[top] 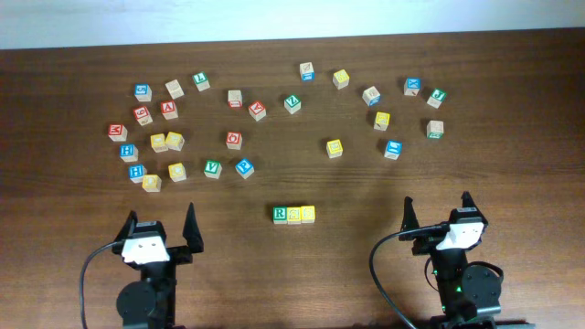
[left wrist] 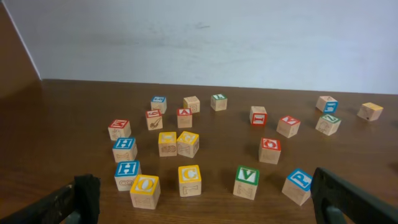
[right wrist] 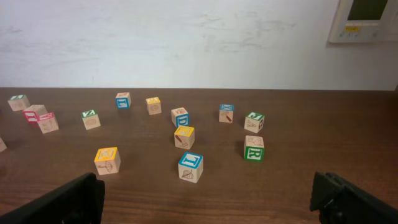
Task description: Spell out RSS
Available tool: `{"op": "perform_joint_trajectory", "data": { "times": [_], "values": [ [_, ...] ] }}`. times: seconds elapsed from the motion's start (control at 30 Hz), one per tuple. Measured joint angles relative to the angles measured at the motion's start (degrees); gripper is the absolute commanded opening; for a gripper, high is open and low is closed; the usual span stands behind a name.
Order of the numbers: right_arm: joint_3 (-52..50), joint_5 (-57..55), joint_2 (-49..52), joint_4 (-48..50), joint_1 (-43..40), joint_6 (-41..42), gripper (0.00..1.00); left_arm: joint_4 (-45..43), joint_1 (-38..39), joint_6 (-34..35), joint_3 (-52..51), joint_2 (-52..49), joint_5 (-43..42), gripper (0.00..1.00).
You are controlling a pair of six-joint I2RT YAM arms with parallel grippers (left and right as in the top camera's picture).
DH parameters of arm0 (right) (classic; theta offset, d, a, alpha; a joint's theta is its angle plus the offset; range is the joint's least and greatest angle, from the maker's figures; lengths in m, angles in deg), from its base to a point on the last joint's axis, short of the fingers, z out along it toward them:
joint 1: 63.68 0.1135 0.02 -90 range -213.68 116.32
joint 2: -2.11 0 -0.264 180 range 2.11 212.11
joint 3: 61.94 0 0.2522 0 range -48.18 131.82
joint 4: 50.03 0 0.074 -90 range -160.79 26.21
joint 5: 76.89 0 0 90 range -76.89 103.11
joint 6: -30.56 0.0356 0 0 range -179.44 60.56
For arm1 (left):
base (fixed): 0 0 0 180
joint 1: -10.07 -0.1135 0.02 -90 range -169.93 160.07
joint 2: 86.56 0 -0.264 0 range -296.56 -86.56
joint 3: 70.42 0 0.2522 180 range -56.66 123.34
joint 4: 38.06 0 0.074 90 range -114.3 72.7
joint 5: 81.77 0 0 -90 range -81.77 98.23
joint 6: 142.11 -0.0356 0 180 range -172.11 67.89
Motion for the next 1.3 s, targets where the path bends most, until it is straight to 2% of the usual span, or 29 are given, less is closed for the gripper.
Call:
{"op": "perform_joint_trajectory", "data": {
  "times": [1.3],
  "values": [
    [0.0,0.0,0.0,0.0,0.0,0.0,0.98,0.02,1.09,-2.03,0.0,0.0,0.48,0.99]
  ]
}}
